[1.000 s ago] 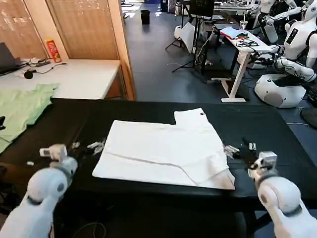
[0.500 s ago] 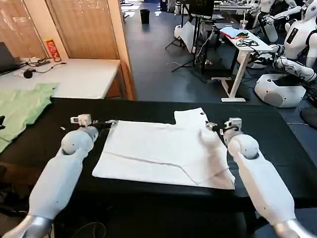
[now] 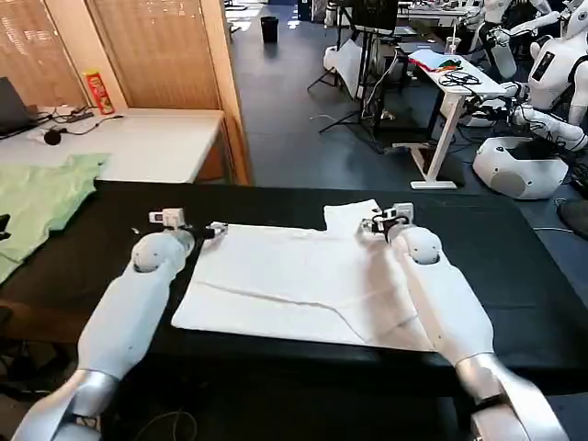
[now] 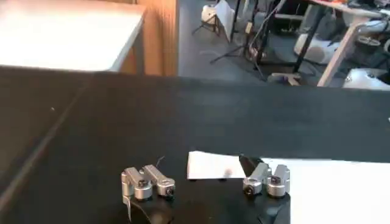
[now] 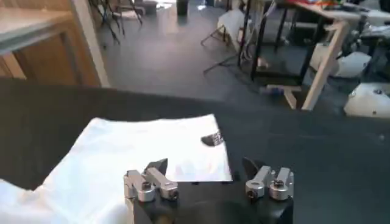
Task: Fold and organize the clothes.
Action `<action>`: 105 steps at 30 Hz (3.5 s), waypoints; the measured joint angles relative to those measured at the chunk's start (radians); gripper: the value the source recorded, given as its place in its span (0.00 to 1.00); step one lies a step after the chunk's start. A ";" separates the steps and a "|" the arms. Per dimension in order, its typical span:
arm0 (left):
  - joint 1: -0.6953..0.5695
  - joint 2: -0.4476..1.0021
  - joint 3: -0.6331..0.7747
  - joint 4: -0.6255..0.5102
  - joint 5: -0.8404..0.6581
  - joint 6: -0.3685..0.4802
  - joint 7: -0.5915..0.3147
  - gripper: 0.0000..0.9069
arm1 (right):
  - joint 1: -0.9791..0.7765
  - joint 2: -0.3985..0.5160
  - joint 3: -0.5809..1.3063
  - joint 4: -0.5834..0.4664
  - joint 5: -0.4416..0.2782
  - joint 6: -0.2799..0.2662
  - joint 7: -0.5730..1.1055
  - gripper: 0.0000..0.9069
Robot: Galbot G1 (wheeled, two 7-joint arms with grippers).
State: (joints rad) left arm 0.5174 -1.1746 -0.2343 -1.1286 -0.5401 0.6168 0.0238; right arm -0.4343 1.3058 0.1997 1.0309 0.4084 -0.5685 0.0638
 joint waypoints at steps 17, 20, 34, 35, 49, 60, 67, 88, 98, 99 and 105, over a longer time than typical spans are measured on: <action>-0.019 -0.037 0.005 0.039 0.044 -0.033 0.035 0.14 | -0.025 -0.008 0.043 0.005 0.008 0.014 -0.013 0.10; -0.020 -0.038 0.006 0.038 0.054 -0.036 0.040 0.12 | -0.039 -0.021 0.040 0.032 0.015 0.027 -0.021 0.09; 0.078 0.061 -0.026 -0.171 -0.035 0.005 0.000 0.08 | -0.229 -0.202 0.052 0.396 0.142 0.056 -0.044 0.09; 0.093 0.075 -0.032 -0.203 -0.050 0.009 -0.007 0.08 | -0.251 -0.220 0.058 0.430 0.154 0.049 -0.044 0.09; 0.447 0.318 -0.152 -0.655 -0.150 0.019 -0.048 0.08 | -0.570 -0.410 0.159 0.832 0.168 -0.078 0.032 0.10; 0.698 0.363 -0.247 -0.824 -0.114 0.013 -0.046 0.09 | -0.764 -0.429 0.194 0.991 0.174 -0.168 0.079 0.09; 0.737 0.353 -0.249 -0.816 -0.080 0.008 -0.045 0.09 | -0.804 -0.425 0.195 1.004 0.172 -0.168 0.085 0.10; 0.812 0.333 -0.347 -0.922 -0.161 0.120 -0.069 0.97 | -0.817 -0.413 0.336 1.031 0.285 -0.166 0.132 0.97; 0.634 0.228 -0.324 -0.770 -0.225 0.120 -0.108 0.97 | -0.673 -0.269 0.256 0.857 0.157 -0.090 0.125 0.97; 0.618 0.213 -0.316 -0.749 -0.227 0.120 -0.107 0.97 | -0.665 -0.259 0.251 0.839 0.151 -0.089 0.125 0.97; 0.556 0.148 -0.279 -0.661 -0.220 0.120 -0.104 0.83 | -0.631 -0.217 0.226 0.766 0.131 -0.085 0.120 0.91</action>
State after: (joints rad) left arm 1.0731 -1.0266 -0.5129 -1.7893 -0.7598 0.7365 -0.0801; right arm -1.0658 1.0884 0.4257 1.7966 0.5395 -0.6533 0.1833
